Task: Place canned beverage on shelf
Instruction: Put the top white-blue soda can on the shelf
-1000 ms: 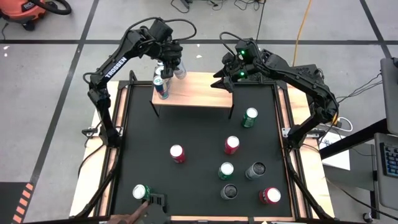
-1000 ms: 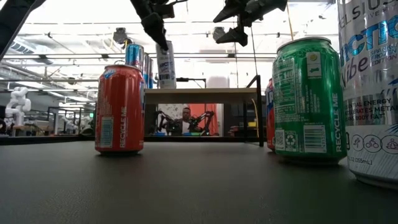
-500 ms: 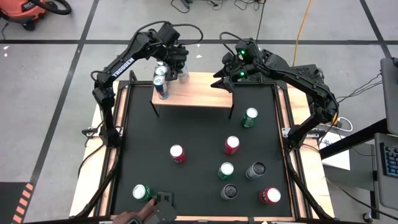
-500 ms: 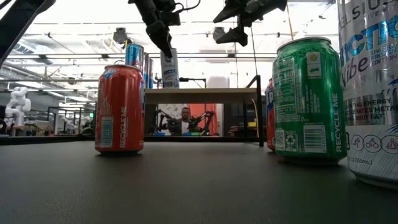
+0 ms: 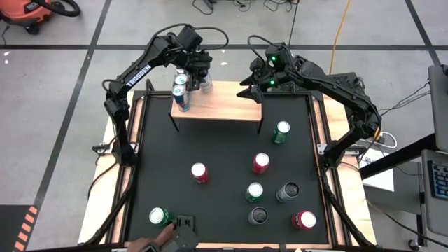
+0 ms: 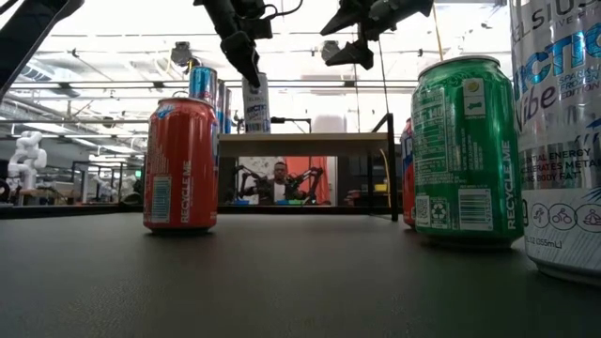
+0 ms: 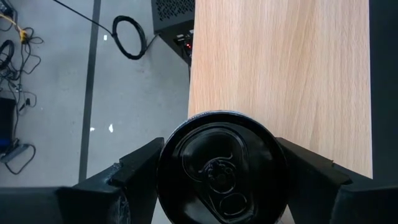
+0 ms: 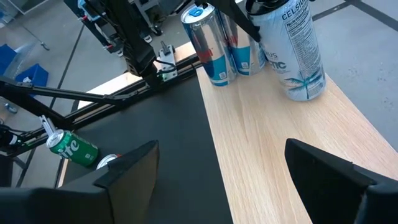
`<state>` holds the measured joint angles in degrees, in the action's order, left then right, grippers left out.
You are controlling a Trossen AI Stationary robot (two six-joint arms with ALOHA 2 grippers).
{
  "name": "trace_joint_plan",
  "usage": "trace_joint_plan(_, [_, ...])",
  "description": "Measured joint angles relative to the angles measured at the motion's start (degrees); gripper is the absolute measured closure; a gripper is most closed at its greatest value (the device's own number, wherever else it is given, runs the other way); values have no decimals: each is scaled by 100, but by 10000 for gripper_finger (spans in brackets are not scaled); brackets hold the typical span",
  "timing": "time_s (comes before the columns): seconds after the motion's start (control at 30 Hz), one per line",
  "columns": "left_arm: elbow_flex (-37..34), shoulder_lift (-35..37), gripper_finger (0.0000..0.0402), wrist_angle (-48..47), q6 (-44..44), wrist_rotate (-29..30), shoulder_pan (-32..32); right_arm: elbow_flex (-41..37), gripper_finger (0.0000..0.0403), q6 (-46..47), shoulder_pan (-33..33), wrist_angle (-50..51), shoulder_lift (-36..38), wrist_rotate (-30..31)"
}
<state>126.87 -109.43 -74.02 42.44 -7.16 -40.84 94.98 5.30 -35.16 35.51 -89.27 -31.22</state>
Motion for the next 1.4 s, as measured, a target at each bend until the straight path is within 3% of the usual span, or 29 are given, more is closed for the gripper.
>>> trace_joint_plan(0.4, [0,-4,129,15,-2,-9,0,0,78,-154,8,-76,-177,-1])
trace_joint_plan(0.8, [0,-9,129,26,-4,-11,-2,0,60,-342,42,-2417,-1457,508])
trace_joint_plan(1.03, [0,-11,129,60,-4,-52,-7,0,61,-636,77,-2885,-1797,597])
trace_joint_plan(1.4, [0,-15,129,103,-9,-266,-44,0,61,-378,79,-3486,-2234,595])
